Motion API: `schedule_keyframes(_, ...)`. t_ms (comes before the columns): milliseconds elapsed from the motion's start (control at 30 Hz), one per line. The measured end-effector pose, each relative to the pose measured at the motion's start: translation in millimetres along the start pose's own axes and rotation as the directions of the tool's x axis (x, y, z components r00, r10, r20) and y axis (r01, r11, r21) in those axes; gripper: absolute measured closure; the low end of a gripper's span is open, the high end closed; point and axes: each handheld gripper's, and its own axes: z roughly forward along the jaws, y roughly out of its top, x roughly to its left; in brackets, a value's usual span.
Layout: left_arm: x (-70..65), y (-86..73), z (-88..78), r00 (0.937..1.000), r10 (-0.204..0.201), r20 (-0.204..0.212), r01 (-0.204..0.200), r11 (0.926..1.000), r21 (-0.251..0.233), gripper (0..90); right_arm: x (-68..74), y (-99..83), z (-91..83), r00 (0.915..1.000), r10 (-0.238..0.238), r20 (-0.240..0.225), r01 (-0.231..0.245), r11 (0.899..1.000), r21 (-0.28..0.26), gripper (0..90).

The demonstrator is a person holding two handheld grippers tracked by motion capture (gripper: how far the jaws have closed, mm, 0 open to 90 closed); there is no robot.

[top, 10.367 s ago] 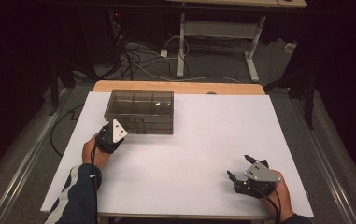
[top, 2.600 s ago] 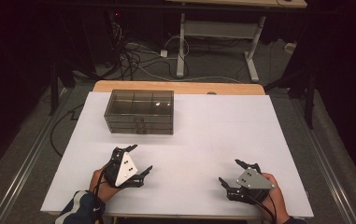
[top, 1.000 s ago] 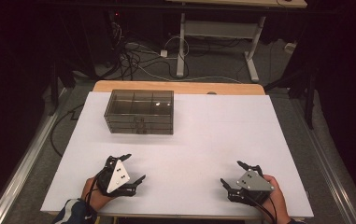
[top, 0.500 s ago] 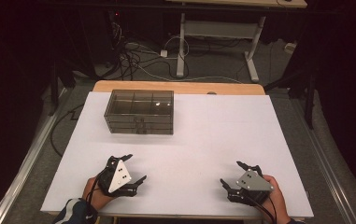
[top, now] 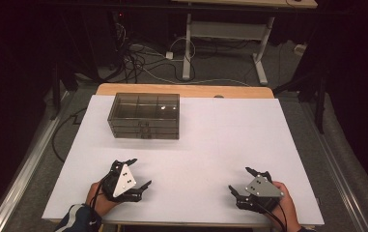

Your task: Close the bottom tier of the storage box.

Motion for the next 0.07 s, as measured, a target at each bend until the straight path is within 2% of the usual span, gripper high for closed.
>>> schedule_keyframes(67, 0.5, 0.6, 0.0, 1.0000, 0.001, 0.000, -0.001, 1.0000, 0.000, 15.9, -0.6, -0.4, 0.0, 1.0000, 0.001, 0.002, -0.001, 1.000, 0.001, 20.8)
